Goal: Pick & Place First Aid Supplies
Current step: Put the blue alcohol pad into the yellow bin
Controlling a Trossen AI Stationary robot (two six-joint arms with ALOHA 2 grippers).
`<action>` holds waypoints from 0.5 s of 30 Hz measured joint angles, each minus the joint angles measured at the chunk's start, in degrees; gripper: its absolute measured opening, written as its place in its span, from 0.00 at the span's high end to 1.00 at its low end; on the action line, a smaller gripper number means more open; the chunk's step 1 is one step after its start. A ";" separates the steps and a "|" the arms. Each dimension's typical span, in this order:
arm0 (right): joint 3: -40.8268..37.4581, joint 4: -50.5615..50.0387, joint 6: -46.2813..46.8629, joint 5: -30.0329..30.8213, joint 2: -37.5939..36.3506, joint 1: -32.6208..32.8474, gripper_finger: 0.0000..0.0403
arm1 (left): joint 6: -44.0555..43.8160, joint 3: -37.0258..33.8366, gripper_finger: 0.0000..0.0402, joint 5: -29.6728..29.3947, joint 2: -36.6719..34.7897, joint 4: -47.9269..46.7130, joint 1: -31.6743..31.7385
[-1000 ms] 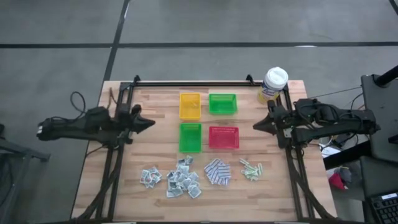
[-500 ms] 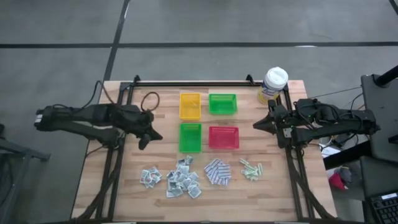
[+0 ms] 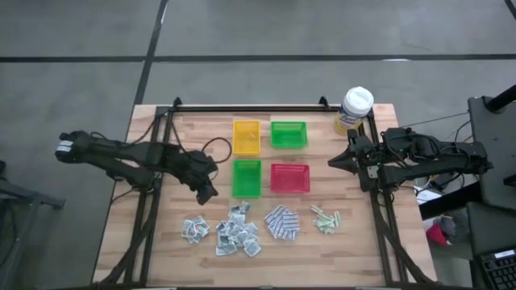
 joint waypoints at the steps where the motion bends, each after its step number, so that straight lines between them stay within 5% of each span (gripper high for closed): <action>1: 0.00 0.00 -0.01 0.00 0.00 0.00 0.93 | -0.16 -0.09 1.00 -0.04 0.73 0.02 0.00; 15: 0.00 0.00 0.13 0.11 0.00 0.00 0.93 | -3.33 -0.14 1.00 3.59 7.54 0.17 -0.41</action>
